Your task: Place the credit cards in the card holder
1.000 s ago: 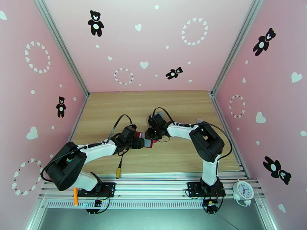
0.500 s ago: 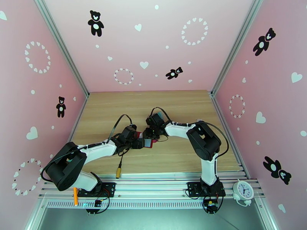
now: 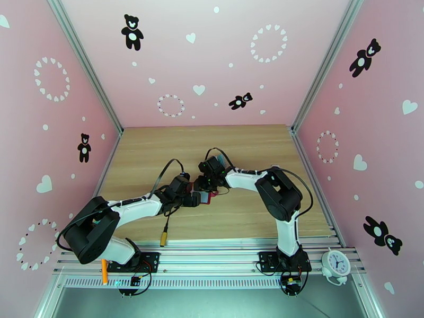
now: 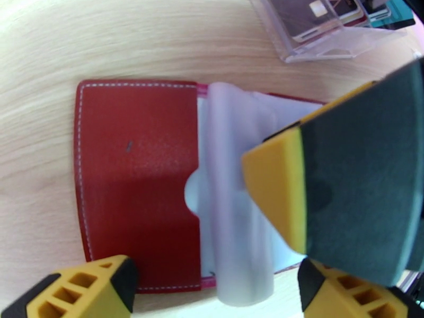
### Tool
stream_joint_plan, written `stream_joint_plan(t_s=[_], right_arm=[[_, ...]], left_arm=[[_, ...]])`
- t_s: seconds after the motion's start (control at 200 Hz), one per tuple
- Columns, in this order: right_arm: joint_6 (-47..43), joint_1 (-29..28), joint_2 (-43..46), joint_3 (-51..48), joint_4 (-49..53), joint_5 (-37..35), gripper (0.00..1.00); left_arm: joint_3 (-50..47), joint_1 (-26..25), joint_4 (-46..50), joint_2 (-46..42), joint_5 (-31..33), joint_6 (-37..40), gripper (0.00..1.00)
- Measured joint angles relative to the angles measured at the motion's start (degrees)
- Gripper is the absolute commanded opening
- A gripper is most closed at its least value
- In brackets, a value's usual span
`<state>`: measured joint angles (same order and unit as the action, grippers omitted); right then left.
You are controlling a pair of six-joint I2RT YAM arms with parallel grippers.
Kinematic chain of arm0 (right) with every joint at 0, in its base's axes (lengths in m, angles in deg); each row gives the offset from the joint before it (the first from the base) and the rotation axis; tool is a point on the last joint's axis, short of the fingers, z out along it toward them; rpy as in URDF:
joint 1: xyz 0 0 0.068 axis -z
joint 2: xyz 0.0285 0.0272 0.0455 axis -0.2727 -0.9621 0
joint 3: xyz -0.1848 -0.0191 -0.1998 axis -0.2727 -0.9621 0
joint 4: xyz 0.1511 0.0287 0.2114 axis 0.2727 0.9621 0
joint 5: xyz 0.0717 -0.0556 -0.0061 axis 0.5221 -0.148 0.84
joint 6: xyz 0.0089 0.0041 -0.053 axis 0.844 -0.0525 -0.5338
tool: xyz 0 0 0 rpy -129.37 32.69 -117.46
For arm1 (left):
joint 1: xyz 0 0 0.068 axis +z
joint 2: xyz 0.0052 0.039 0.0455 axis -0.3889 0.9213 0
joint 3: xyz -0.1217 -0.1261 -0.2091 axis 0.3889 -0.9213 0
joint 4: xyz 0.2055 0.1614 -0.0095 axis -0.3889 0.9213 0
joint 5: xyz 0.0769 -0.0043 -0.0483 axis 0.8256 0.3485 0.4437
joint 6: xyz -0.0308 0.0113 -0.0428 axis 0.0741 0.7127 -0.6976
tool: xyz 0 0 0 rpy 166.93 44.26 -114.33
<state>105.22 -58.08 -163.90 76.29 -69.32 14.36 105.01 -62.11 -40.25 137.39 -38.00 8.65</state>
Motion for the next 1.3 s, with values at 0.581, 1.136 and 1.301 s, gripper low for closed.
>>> stream_joint_plan(t_s=[0.581, 1.136, 1.301], right_arm=[[0.2, 0.0, 0.1, 1.9, 0.0, -0.2, 0.29], [-4.5, 1.4, 1.2, 1.0, 5.8, -6.8, 0.29], [-5.3, 1.4, 1.2, 1.2, 7.0, -7.3, 0.29]], left_arm=[[2.7, -1.1, 2.7, 2.9, 4.9, 0.2, 0.76], [2.7, -1.1, 2.6, 3.0, 5.2, 0.2, 0.78], [2.7, -1.1, 2.4, 3.0, 4.5, 0.2, 0.83]])
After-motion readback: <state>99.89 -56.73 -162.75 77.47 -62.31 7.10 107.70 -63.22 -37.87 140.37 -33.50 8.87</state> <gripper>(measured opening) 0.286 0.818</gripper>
